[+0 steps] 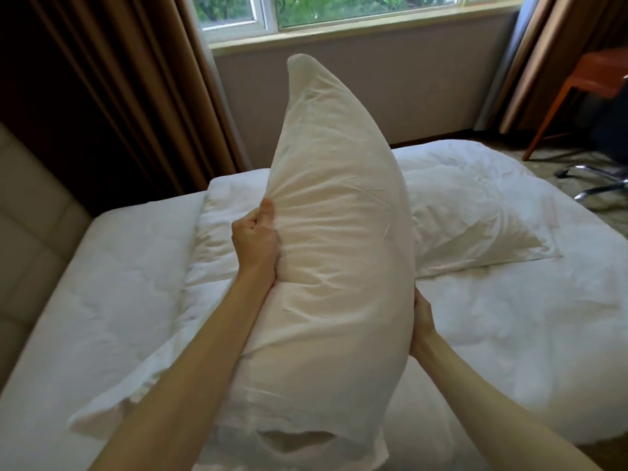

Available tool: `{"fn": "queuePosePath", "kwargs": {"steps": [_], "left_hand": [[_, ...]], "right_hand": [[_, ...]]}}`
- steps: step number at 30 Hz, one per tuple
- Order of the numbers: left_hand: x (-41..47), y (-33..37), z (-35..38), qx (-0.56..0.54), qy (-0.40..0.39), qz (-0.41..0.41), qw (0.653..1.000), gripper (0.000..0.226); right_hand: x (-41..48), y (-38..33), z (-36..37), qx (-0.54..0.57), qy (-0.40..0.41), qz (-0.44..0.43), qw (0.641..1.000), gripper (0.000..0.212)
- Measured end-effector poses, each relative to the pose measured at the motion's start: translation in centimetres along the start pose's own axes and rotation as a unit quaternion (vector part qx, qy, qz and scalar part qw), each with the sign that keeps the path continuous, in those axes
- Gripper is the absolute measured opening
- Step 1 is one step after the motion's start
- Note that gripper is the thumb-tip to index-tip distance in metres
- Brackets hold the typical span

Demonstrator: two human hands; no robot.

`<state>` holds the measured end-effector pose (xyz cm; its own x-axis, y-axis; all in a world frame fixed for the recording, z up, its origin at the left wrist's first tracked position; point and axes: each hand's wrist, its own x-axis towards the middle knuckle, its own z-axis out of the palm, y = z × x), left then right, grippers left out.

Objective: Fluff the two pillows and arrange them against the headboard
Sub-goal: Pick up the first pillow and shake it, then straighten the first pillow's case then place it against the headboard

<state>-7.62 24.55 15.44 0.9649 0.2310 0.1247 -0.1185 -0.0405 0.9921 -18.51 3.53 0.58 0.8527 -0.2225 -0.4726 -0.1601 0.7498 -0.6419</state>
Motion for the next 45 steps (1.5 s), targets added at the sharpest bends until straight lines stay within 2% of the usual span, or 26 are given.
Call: {"fn": "queuePosePath", "kwargs": {"steps": [8, 11, 14, 17, 19, 21, 23, 25, 28, 30, 32, 34, 36, 39, 40, 42, 45], "left_hand": [[3.0, 1.1, -14.3, -0.001, 0.058, 0.020, 0.998, 0.050], [4.6, 1.5, -19.0, 0.004, 0.094, 0.037, 0.995, 0.047], [6.2, 0.9, -21.7, 0.022, 0.121, 0.038, 0.992, 0.050], [7.2, -1.2, -22.0, 0.056, 0.139, -0.011, 0.989, 0.054], [7.8, -3.3, -21.3, 0.095, 0.142, -0.058, 0.984, 0.039], [8.3, -6.2, -20.0, 0.130, 0.143, -0.138, 0.971, 0.036], [8.2, -9.0, -18.8, 0.137, 0.135, -0.220, 0.956, 0.039], [7.7, -11.3, -17.1, 0.153, 0.102, -0.261, 0.948, 0.040], [7.2, -12.9, -13.8, 0.141, 0.004, -0.285, 0.948, 0.035], [6.8, -12.9, -11.6, 0.097, -0.097, -0.320, 0.937, 0.023], [6.6, -13.4, -10.2, 0.070, -0.154, -0.348, 0.922, 0.024], [6.5, -14.2, -9.9, 0.103, -0.124, -0.305, 0.938, 0.016], [6.5, -14.9, -10.5, 0.150, -0.060, -0.249, 0.955, 0.019], [6.8, -16.3, -13.4, 0.280, 0.009, -0.175, 0.944, 0.024], [7.1, -17.0, -14.7, 0.314, 0.022, -0.169, 0.934, 0.025], [7.8, -18.7, -17.3, 0.362, 0.027, -0.190, 0.912, 0.029], [8.6, -21.5, -20.7, 0.375, 0.003, -0.284, 0.883, 0.042]], "right_hand": [[-0.5, 10.3, 11.6, -0.052, -0.024, 0.049, 0.997, 0.046], [-0.5, 13.9, 16.4, -0.132, -0.061, 0.078, 0.986, 0.053], [-0.2, 16.4, 19.9, -0.241, -0.076, 0.120, 0.960, 0.060], [0.2, 17.6, 21.6, -0.305, -0.103, 0.157, 0.934, 0.061], [0.4, 17.7, 21.9, -0.341, -0.139, 0.160, 0.916, 0.054], [0.9, 17.9, 21.5, -0.383, -0.163, 0.160, 0.895, 0.048], [1.5, 18.3, 20.3, -0.410, -0.170, 0.174, 0.879, 0.052], [2.2, 18.7, 18.9, -0.432, -0.168, 0.188, 0.866, 0.055], [3.5, 18.5, 16.6, -0.433, -0.133, 0.200, 0.869, 0.047], [4.5, 17.7, 15.1, -0.405, -0.084, 0.209, 0.886, 0.040], [5.3, 16.3, 13.6, -0.361, -0.022, 0.212, 0.908, 0.040], [6.2, 14.6, 12.2, -0.322, 0.029, 0.206, 0.923, 0.042], [7.0, 13.1, 11.3, -0.291, 0.077, 0.189, 0.935, 0.044], [8.5, 12.1, 11.3, -0.274, 0.129, 0.146, 0.942, 0.045], [9.0, 12.1, 11.4, -0.299, 0.156, 0.121, 0.934, 0.051], [9.7, 12.8, 11.4, -0.385, 0.217, 0.056, 0.895, 0.061], [9.5, 14.2, 11.4, -0.535, 0.241, 0.013, 0.809, 0.065]]}}
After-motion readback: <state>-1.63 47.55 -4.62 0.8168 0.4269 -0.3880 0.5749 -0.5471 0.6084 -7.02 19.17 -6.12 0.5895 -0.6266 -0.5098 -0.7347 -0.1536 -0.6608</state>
